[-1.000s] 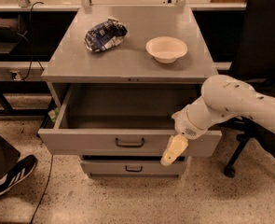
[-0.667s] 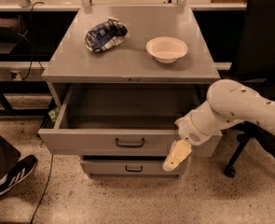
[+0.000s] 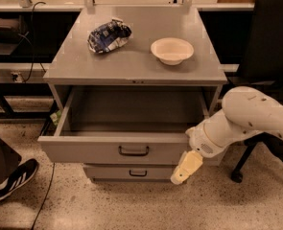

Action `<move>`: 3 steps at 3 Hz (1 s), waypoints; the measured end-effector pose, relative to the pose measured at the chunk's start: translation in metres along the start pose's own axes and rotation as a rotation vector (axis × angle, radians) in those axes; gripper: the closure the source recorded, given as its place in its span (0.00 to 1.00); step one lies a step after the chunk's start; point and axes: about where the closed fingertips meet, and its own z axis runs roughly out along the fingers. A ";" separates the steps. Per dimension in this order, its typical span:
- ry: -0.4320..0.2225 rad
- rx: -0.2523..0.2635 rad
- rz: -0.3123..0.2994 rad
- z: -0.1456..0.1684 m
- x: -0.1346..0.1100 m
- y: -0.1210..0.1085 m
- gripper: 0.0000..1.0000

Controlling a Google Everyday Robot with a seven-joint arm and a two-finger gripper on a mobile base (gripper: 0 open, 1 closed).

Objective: Open top drawer

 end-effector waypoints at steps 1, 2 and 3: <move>-0.001 -0.008 0.067 -0.005 0.016 0.008 0.00; -0.005 -0.016 0.149 -0.008 0.034 0.019 0.00; -0.005 -0.016 0.149 -0.008 0.034 0.019 0.00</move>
Offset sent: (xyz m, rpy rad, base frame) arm -0.0694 -0.0492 -0.0212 0.0567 0.1708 -0.2703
